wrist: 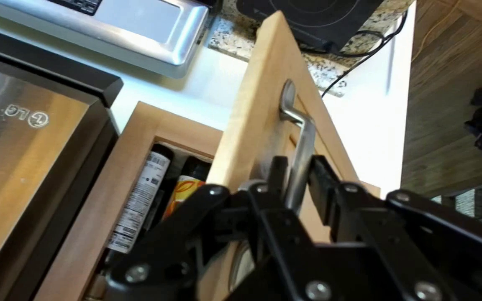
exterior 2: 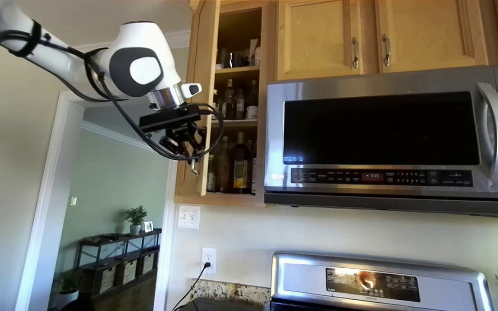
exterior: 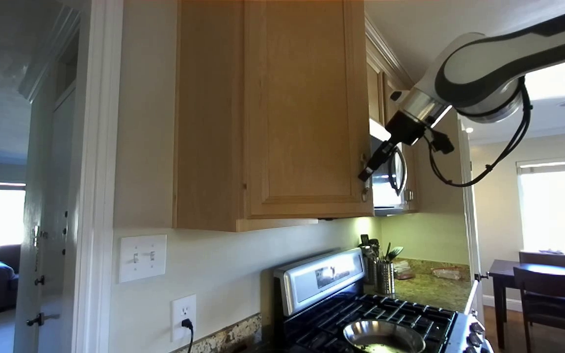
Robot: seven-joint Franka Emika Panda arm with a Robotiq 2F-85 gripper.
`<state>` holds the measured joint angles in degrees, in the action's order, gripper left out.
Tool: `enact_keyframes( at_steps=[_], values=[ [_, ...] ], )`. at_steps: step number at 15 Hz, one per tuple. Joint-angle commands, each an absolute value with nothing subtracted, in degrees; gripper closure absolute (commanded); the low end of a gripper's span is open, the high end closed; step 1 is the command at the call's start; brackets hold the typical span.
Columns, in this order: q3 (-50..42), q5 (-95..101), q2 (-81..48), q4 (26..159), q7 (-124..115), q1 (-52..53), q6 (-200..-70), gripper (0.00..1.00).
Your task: Open the cabinet door
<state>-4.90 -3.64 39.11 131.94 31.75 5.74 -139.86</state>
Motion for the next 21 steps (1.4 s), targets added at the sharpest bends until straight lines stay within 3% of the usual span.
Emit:
enact_keyframes(
  at_steps=[1,2,9,11,21],
  values=[
    [-4.7,-4.5,45.0,133.9,33.4,13.1,-132.9,0.56],
    [-4.9,-4.5,45.6,133.7,34.1,14.3,-130.7,0.55],
    [-6.2,-2.8,44.6,130.4,41.5,16.1,-118.6,0.10],
    [-5.8,-2.2,43.9,129.5,42.8,15.0,-115.5,0.01],
    [-5.3,2.2,44.7,127.7,44.2,11.2,-110.9,0.00]
  ],
)
